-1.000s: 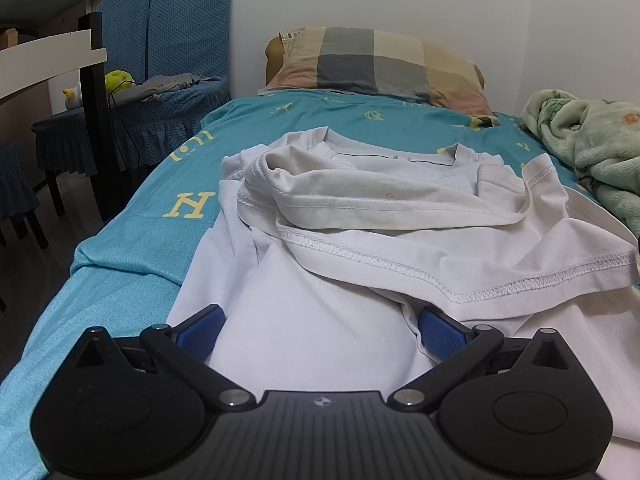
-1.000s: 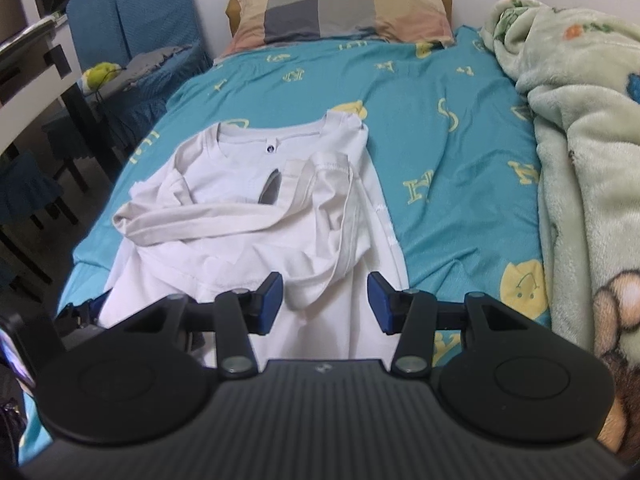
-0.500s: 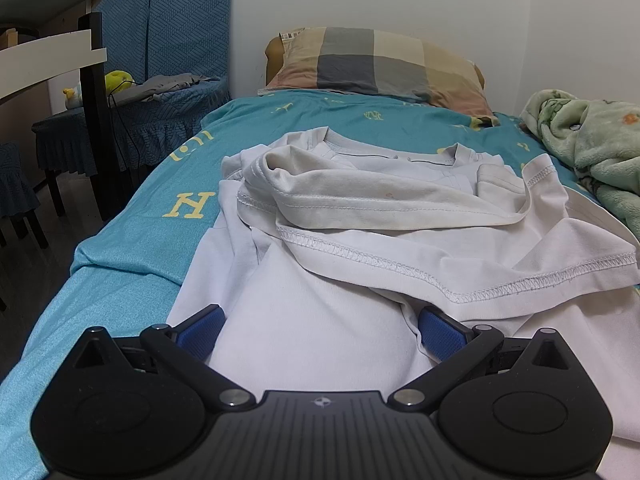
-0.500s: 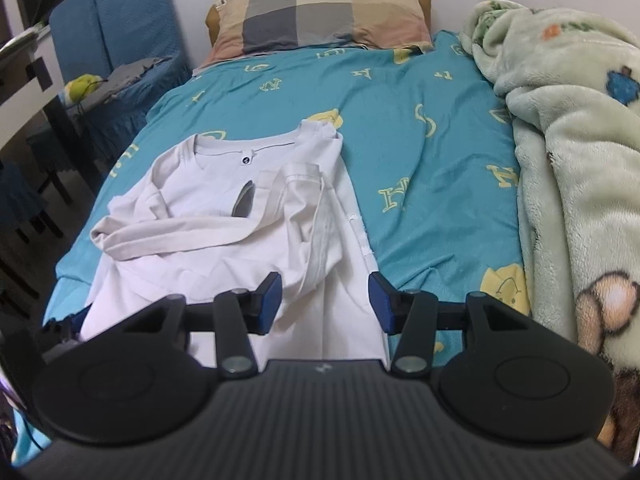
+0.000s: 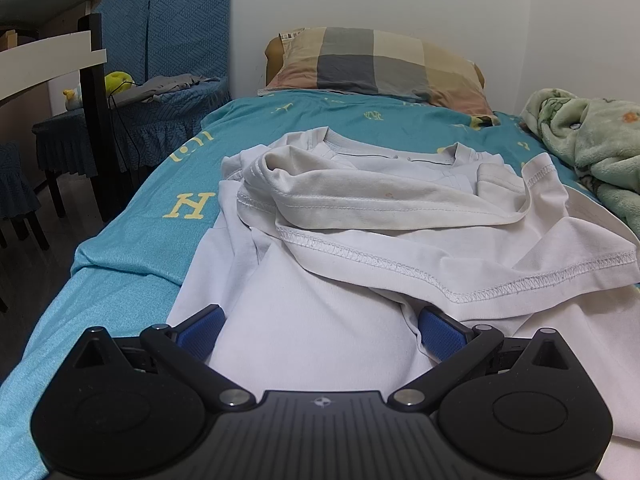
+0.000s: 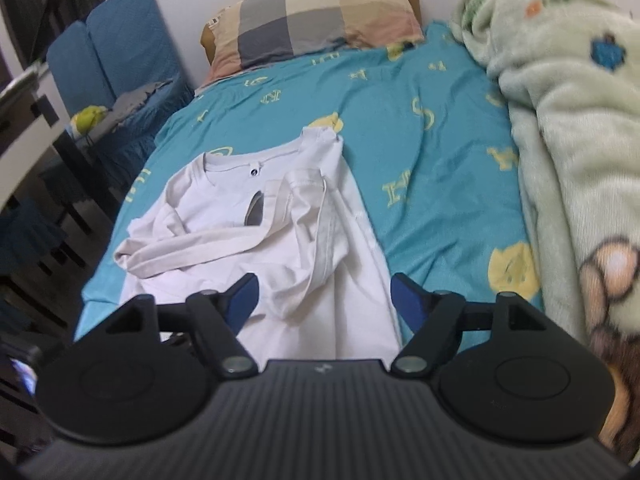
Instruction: Fold clothes
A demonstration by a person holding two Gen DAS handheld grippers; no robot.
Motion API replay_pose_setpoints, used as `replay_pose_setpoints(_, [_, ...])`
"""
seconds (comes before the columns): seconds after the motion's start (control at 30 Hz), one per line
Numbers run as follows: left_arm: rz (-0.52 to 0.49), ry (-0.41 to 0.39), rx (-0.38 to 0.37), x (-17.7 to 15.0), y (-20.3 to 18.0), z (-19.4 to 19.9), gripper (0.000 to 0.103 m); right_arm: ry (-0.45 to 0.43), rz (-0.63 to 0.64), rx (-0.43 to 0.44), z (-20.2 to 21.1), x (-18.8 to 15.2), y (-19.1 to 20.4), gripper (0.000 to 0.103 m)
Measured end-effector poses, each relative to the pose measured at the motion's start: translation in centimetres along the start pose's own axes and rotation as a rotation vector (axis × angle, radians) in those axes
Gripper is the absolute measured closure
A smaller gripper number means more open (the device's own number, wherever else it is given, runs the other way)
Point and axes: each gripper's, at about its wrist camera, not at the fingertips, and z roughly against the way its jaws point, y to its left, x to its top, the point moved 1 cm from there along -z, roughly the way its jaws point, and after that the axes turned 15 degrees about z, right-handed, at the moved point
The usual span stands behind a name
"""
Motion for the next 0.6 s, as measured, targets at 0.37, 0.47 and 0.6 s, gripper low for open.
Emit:
replay_pose_setpoints(0.37, [-0.053, 0.195, -0.029, 1.6, 0.7, 2.1, 0.000, 0.086, -0.436, 0.177, 1.4, -5.1, -4.1, 0.029])
replay_pose_setpoints(0.47, [0.079, 0.187, -0.068, 2.7, 2.5, 5.8, 0.000, 0.095, -0.491, 0.182, 2.0, -6.4, -4.3, 0.029])
replay_pose_setpoints(0.6, [0.346, 0.249, -0.177, 3.7, 5.9, 9.4, 0.000, 0.105, -0.583, 0.190, 2.8, -8.1, -4.7, 0.028])
